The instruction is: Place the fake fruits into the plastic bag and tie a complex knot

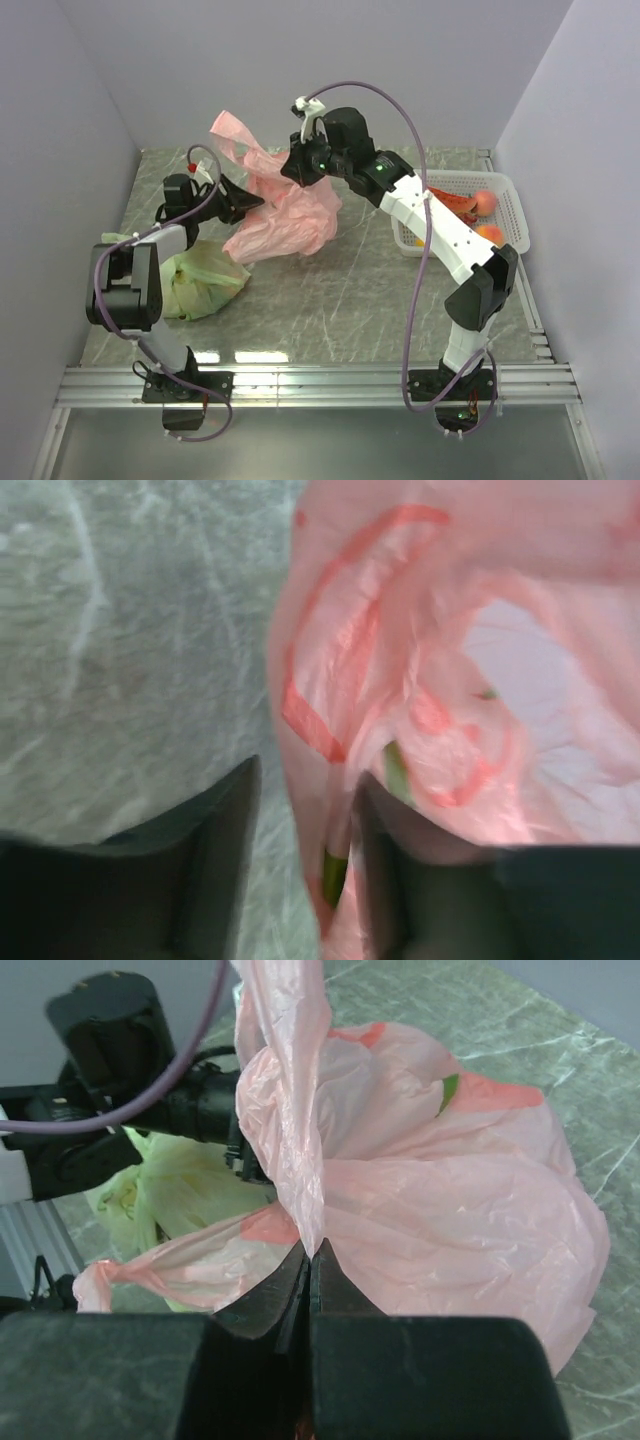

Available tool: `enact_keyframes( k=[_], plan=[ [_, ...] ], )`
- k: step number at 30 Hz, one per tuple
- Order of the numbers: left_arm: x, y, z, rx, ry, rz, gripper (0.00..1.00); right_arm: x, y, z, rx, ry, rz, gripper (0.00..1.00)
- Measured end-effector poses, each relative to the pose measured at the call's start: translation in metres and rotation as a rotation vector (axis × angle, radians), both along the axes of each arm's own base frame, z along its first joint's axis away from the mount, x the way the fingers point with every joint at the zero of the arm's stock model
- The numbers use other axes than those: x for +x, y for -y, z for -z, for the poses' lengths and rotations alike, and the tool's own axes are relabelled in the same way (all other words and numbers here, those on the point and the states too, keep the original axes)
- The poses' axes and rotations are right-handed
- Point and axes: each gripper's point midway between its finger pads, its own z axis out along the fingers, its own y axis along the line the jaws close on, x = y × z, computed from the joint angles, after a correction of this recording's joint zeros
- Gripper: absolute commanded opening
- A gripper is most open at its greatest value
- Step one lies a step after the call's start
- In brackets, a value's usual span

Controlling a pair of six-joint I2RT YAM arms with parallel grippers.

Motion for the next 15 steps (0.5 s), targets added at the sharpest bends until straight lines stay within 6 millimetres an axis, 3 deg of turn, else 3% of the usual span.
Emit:
enact_keyframes(
  k=[2, 3, 5, 9, 13, 14, 15],
  plan=[
    [0.002, -0.004, 0.008, 0.002, -0.035, -0.007, 0.21, 0.002, 0.005, -0.005, 0.010, 0.001, 0.023, 0.00],
    [0.002, -0.007, 0.009, 0.005, -0.046, -0.009, 0.01, 0.003, 0.009, -0.007, 0.014, 0.004, 0.039, 0.00],
    [0.007, -0.019, 0.007, 0.022, -0.048, -0.021, 0.00, 0.008, 0.028, -0.008, 0.008, 0.010, 0.111, 0.00],
    [0.016, -0.052, -0.008, 0.121, -0.006, -0.052, 0.00, 0.033, 0.106, 0.007, -0.039, -0.009, 0.366, 0.00],
    [0.002, -0.066, -0.023, 0.247, 0.042, -0.040, 0.01, 0.054, 0.179, 0.062, -0.120, -0.105, 0.564, 0.00],
    [-0.004, -0.064, -0.025, 0.271, 0.050, -0.025, 0.01, 0.054, 0.188, 0.079, -0.145, -0.139, 0.577, 0.00],
    [-0.010, -0.060, -0.026, 0.299, 0.058, -0.005, 0.00, 0.052, 0.189, 0.092, -0.160, -0.169, 0.570, 0.09]
  ],
)
